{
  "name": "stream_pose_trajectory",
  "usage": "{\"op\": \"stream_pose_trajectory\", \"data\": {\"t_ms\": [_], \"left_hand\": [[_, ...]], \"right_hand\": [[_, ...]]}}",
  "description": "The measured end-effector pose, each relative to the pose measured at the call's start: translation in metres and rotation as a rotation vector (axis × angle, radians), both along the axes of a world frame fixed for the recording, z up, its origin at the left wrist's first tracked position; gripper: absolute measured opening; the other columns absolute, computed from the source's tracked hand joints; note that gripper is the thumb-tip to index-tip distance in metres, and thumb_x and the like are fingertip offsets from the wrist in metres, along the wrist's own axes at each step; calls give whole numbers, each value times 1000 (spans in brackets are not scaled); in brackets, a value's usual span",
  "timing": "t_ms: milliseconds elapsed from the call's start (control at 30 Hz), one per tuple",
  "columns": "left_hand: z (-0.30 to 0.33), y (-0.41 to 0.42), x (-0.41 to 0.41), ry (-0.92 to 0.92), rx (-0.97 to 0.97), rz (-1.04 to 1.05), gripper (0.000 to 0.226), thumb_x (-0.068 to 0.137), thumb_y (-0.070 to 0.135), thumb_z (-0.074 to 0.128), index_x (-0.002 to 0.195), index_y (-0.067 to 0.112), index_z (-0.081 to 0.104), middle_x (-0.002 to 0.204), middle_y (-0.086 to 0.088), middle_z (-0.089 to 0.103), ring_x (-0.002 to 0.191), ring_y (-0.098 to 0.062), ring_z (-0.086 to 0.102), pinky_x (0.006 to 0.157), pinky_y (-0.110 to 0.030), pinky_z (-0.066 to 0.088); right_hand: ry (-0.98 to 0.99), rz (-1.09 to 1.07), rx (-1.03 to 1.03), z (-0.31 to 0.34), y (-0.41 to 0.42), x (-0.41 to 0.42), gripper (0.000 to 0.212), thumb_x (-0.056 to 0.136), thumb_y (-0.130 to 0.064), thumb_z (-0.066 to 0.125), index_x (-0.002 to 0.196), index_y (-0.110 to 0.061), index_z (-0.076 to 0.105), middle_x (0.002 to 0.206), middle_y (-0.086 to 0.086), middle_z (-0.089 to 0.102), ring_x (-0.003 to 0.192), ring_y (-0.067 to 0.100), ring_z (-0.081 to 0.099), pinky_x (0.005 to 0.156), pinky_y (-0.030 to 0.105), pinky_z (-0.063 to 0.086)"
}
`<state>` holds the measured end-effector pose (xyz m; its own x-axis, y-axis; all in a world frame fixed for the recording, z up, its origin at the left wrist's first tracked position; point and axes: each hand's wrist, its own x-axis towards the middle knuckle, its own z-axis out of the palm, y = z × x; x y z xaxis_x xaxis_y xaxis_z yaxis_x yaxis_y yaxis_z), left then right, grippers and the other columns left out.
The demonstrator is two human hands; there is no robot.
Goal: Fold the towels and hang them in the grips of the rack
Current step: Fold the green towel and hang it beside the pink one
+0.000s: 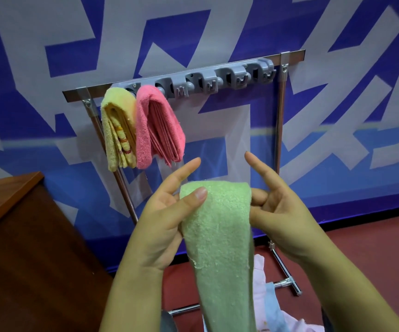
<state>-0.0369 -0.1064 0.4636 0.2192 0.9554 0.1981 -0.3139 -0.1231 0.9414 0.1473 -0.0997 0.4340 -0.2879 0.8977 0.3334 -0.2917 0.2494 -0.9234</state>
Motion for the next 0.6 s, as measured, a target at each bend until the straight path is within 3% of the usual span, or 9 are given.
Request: {"op": "stream_pose_trajectory", "data": {"t_ms": [133, 233, 333, 400, 500, 600], "left_hand": [[-3, -2, 2, 18, -2, -24, 65, 63, 25, 84, 123, 31, 60, 91, -8, 72, 82, -19, 70, 68, -29, 56], [-7, -2, 4, -8, -20, -73, 81, 56, 35, 87, 129, 37, 53, 96, -13, 70, 90, -24, 68, 73, -33, 56], [-8, -2, 8, -53, -9, -22, 66, 70, 14, 77, 129, 34, 54, 85, -12, 70, 80, -21, 68, 68, -31, 56], [-9, 0, 9, -67, -5, 24, 58, 74, 5, 69, 125, 31, 58, 88, -13, 70, 83, -22, 69, 69, -32, 57], [-7, 0, 9, -61, -13, 27, 54, 74, 6, 69, 122, 30, 61, 94, -15, 69, 88, -24, 68, 72, -33, 57], [-5, 0, 9, -35, -23, 5, 52, 73, 14, 69, 121, 33, 61, 85, -9, 69, 81, -18, 68, 71, -30, 57]], "right_hand": [[-12, -52, 35, 11, -8, -1, 83, 79, 20, 58, 129, -44, 41, 79, 10, 68, 80, 28, 62, 89, 50, 50], [-13, -81, 60, 14, -8, -4, 83, 73, 15, 61, 128, -46, 44, 72, 10, 55, 75, 29, 53, 80, 47, 49], [13, -106, 56, 9, -3, -4, 72, 71, 4, 58, 121, -47, 52, 81, 22, 52, 78, 32, 49, 77, 46, 43], [17, -120, 81, 8, -5, -3, 60, 73, 1, 58, 112, -44, 58, 87, 28, 55, 81, 31, 54, 77, 44, 45], [-29, -174, 150, 6, -10, -2, 33, 77, -6, 59, 90, -35, 68, 82, 12, 62, 77, 23, 57, 71, 36, 47], [-69, -190, 159, 5, -10, 2, 26, 79, -6, 57, 78, -29, 69, 79, 21, 54, 73, 31, 48, 71, 40, 41]]}}
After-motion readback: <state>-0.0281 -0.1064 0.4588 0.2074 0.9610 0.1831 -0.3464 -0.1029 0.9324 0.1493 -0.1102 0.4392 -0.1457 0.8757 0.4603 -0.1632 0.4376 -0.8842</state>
